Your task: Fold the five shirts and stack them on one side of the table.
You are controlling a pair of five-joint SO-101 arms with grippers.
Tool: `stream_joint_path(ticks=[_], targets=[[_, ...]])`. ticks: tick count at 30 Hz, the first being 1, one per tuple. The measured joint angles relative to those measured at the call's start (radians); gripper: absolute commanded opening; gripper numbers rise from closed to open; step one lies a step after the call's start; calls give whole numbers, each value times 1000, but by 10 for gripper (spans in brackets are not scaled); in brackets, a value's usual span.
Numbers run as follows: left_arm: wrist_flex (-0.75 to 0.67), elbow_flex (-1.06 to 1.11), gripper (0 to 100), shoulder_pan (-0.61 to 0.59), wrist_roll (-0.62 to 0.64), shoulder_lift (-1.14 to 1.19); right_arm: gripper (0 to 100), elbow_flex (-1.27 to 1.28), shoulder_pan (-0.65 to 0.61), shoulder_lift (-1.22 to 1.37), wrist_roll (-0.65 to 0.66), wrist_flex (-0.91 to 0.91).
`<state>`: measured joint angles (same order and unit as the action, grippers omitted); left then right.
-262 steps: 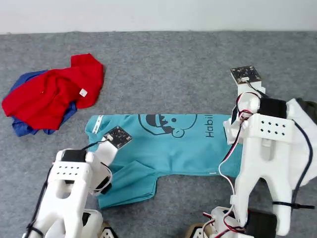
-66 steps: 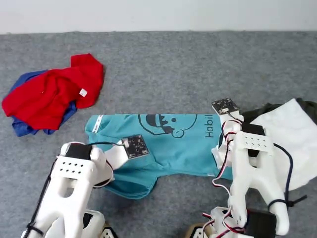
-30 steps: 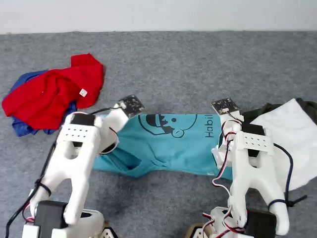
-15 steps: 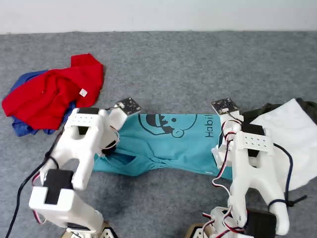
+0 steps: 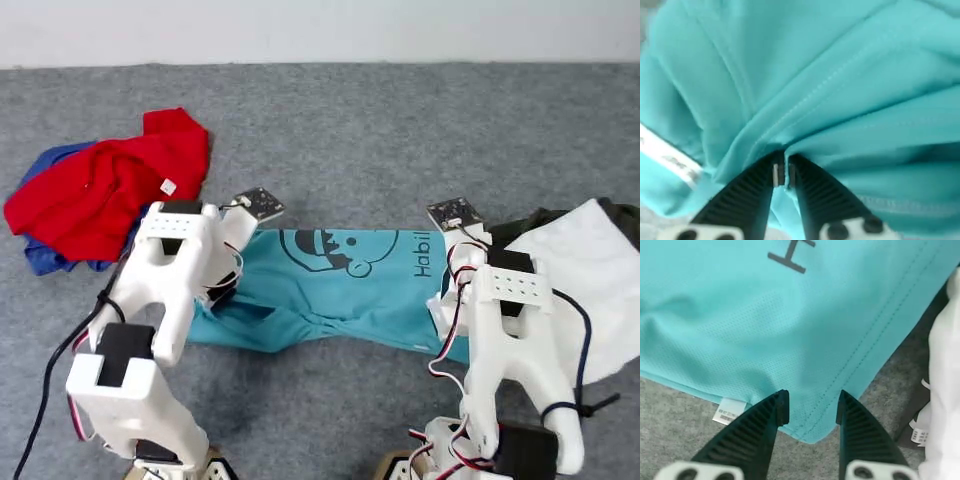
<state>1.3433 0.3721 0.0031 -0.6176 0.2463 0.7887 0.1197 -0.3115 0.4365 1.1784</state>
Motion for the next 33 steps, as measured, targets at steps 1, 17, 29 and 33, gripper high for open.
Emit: stream_joint_path(ticks=[1,17,29,33], targets=[[32,-11,15,0,3,0,165,0,2,0,0,0],[160,-282,17,0,275,25,165,0,2,0,0,0],[183,-285,108,-2,281,132,165,0,2,0,0,0],[183,-322,108,-5,281,132,165,0,2,0,0,0]])
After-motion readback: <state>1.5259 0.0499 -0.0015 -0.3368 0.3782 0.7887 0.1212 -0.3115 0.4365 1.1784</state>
